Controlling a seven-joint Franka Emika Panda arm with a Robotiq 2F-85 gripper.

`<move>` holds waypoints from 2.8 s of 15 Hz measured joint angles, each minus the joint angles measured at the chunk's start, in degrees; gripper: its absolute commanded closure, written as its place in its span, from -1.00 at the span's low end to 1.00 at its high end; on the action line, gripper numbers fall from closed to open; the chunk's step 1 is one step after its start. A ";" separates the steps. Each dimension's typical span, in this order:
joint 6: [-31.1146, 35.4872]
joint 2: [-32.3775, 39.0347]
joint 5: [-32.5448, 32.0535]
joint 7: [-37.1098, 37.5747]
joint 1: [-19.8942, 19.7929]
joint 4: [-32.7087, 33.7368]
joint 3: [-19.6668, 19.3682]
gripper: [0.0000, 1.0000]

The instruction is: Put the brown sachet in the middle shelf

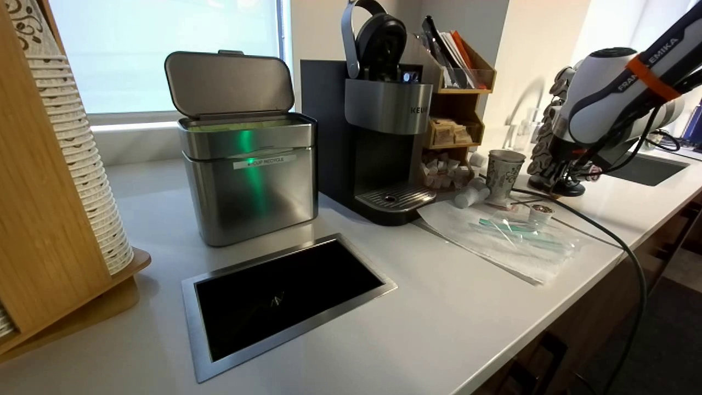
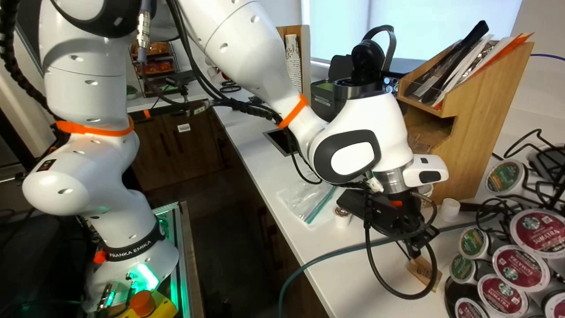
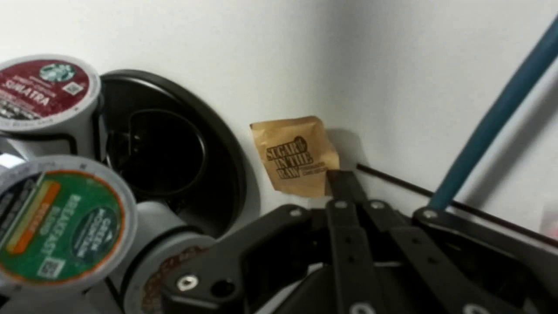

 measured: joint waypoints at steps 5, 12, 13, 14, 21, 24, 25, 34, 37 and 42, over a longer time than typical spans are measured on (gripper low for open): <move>1.75 -8.08 1.29 -5.31 -0.87 -6.31 2.54 1.00; 2.08 -16.24 0.95 -5.80 -0.95 -11.58 0.68 1.00; 2.21 -17.12 0.95 -6.21 -0.95 -12.02 0.41 1.00; 2.57 -17.98 0.95 -6.75 -0.96 -12.39 0.20 1.00; 4.68 -24.07 3.81 -14.67 -0.87 -13.32 -0.27 1.00; 4.68 -25.79 12.39 -25.58 1.24 -13.31 -0.42 1.00; 4.68 -26.21 16.26 -30.02 2.88 -13.29 -0.76 1.00; 0.91 -25.42 39.01 -56.42 11.30 -10.15 -5.81 1.00; -2.18 -23.31 44.77 -62.90 11.31 -8.10 -7.08 1.00; -6.38 -19.14 51.00 -70.69 11.15 -4.25 -7.57 1.00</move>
